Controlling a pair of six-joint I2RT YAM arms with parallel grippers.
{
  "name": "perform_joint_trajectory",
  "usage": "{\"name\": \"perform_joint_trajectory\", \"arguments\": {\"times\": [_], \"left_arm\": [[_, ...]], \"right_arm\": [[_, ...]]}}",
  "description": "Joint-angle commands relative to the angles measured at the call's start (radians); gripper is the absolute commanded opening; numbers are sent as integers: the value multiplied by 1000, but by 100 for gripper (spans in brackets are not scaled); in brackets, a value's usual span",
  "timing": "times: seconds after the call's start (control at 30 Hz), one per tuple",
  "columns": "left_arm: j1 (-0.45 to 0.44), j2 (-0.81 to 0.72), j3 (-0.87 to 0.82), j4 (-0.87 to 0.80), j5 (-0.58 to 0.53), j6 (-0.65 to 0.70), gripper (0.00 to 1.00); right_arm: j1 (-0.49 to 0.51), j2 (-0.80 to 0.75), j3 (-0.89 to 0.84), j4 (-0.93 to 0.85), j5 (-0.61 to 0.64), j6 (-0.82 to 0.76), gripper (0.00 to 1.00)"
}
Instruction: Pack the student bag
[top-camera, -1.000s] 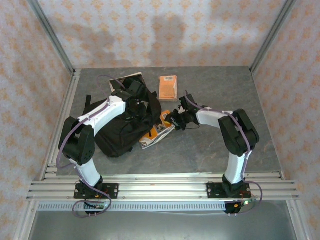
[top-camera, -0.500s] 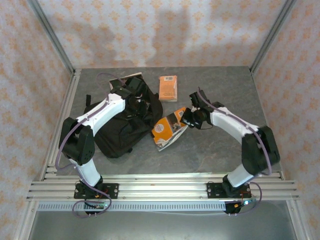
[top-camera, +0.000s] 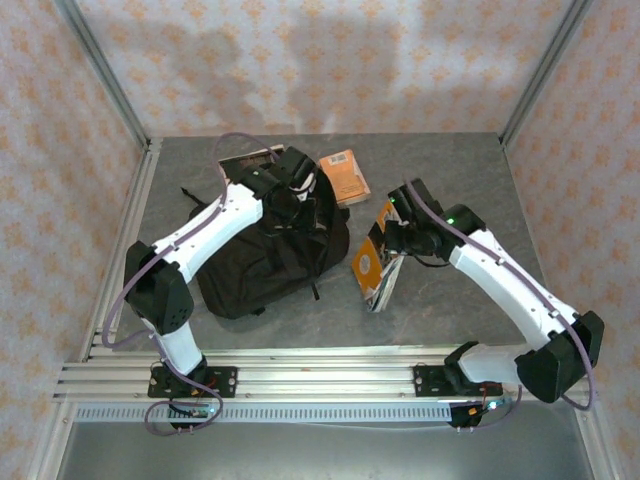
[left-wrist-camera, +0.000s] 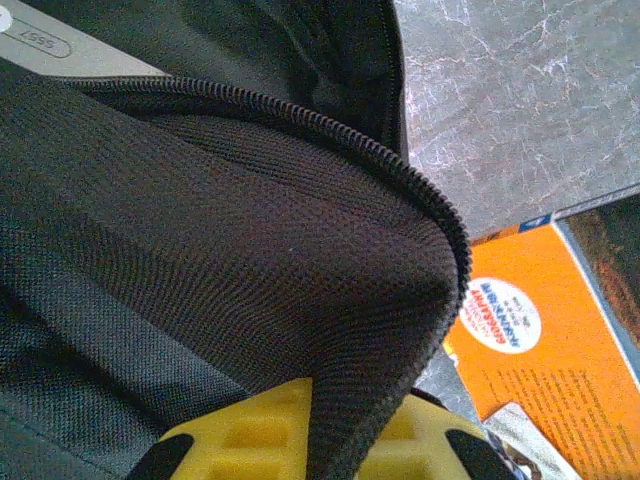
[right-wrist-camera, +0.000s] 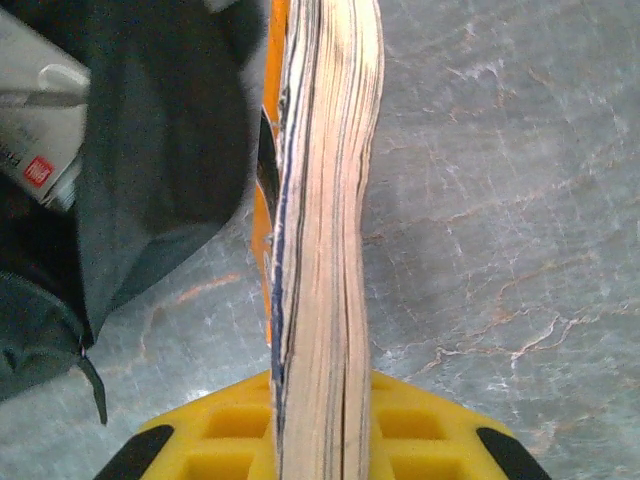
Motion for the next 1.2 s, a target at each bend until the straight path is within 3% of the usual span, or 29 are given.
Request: {"name": "perform_joint_trajectory", "arguments": {"times": [0.0, 0.23, 0.6, 0.87, 1.17], "left_arm": [[5, -27, -11, -13, 22, -1, 0], [11, -111, -6, -45, 3, 11, 0], [13, -261, 66, -47, 50, 21, 0], [28, -236, 159, -58, 118, 49, 0], [68, -242, 174, -9, 140, -11, 0]], "right_arm": [[53, -14, 10, -100, 118, -85, 0], [88, -118, 31, -83, 237, -48, 0], [86, -209, 191, 119, 201, -8, 0], [26, -186, 63, 403, -127, 216, 0], [10, -229, -192, 601, -231, 437, 0]]}}
